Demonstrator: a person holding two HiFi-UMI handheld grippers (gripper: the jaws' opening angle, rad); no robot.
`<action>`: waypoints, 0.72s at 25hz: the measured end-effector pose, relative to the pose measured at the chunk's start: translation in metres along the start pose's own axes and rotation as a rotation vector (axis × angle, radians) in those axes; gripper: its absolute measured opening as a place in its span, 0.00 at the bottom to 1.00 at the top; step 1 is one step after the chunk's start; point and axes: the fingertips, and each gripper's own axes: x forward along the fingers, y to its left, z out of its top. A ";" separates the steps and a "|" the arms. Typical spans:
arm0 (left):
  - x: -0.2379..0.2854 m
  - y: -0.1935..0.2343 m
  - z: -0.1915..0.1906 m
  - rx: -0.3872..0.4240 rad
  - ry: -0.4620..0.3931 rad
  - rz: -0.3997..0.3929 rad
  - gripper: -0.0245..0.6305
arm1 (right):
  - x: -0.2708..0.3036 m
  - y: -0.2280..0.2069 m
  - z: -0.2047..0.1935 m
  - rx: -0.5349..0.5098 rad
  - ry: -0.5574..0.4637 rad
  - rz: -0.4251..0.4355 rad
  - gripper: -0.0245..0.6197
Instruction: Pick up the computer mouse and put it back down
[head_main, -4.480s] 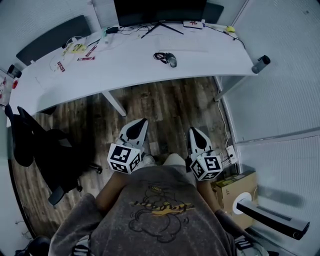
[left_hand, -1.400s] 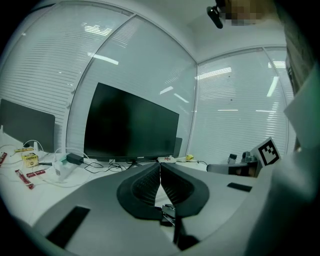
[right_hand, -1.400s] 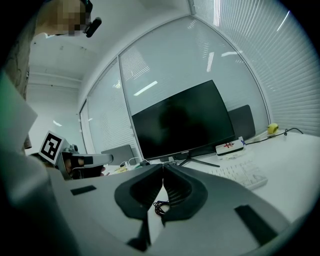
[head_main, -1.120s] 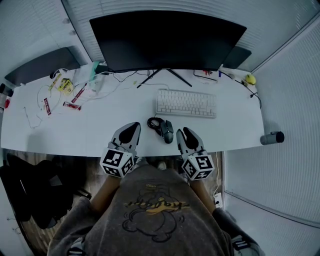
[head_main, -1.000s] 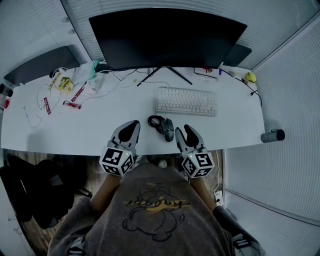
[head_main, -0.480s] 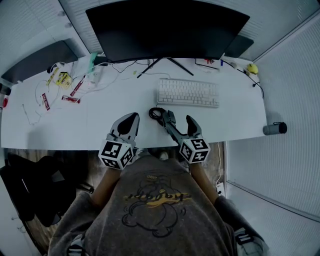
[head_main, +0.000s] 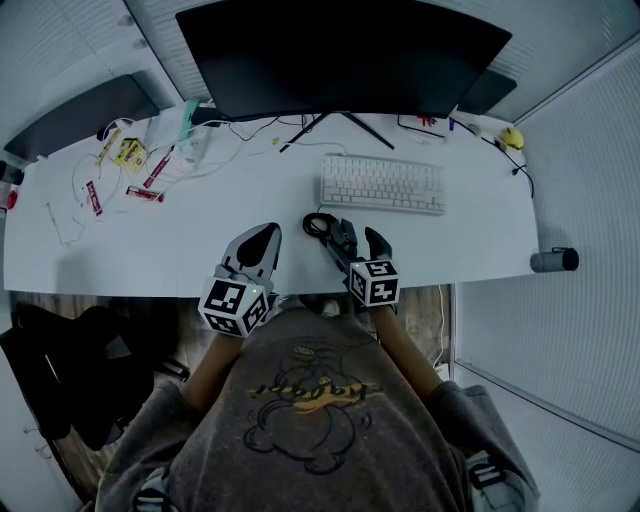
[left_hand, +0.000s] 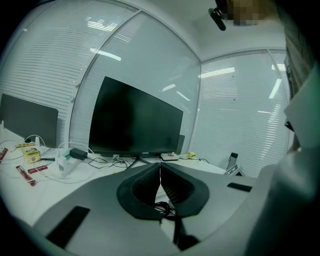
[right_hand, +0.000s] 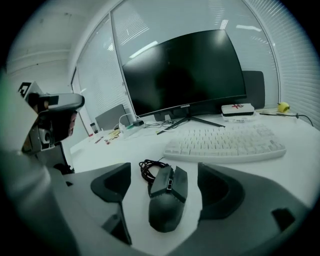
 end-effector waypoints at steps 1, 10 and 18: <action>0.000 0.001 -0.001 0.002 0.002 0.001 0.07 | 0.005 -0.001 -0.004 -0.005 0.017 -0.005 0.66; -0.001 0.005 -0.004 0.007 0.019 0.010 0.07 | 0.033 -0.006 -0.032 -0.038 0.133 -0.027 0.65; -0.002 0.005 -0.006 0.015 0.020 0.015 0.07 | 0.043 -0.010 -0.047 -0.064 0.200 -0.066 0.60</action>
